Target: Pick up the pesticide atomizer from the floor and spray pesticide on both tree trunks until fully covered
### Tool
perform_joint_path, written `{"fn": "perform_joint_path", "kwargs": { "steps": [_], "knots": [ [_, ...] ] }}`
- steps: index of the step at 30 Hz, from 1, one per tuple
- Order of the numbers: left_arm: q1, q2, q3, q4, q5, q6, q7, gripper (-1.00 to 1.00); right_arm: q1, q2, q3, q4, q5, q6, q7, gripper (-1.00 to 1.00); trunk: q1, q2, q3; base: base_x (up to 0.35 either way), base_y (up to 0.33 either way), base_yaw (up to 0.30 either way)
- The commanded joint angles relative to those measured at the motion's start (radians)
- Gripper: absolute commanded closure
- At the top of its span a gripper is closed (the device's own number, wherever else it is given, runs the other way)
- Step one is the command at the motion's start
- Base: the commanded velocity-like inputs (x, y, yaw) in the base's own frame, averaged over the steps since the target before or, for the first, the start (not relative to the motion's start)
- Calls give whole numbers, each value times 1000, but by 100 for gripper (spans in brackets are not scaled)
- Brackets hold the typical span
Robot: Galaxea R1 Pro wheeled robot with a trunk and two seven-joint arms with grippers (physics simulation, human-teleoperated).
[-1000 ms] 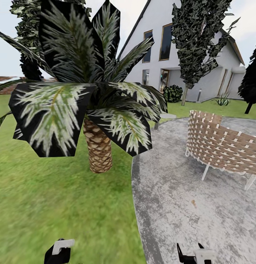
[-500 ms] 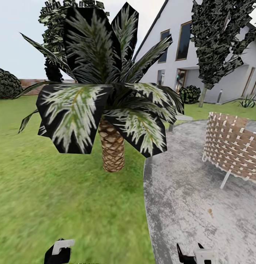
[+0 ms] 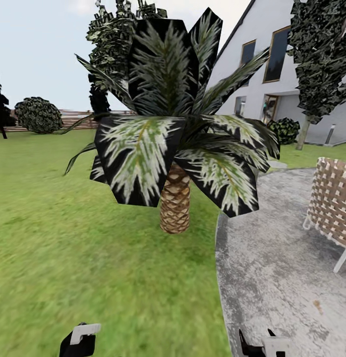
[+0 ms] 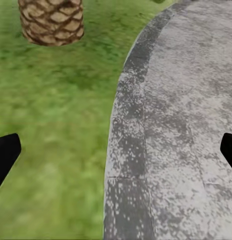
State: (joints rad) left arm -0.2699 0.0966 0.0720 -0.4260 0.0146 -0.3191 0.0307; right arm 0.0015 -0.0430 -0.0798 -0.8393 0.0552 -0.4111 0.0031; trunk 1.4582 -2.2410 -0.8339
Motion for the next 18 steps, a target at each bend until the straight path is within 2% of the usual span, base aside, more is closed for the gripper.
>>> {"fn": "perform_joint_path", "kwargs": {
  "steps": [1, 7, 18],
  "knots": [
    [0, 0, 0, 0, 0, 0, 0, 100, 0, 0, 0, 0, 0, 0, 0, -100, 0, 0, 1, 57, 301, 249],
    [0, 0, 0, 1, 1, 0, 0, 100, 0, 0, 0, 0, 0, 0, 0, -100, 0, 0, 6, 135, 296, 249],
    [0, 0, 0, 1, 1, 0, 0, 100, 0, 0, 0, 0, 0, 0, 0, -100, 0, 0, 16, 261, 244, 249]
  ]
}}
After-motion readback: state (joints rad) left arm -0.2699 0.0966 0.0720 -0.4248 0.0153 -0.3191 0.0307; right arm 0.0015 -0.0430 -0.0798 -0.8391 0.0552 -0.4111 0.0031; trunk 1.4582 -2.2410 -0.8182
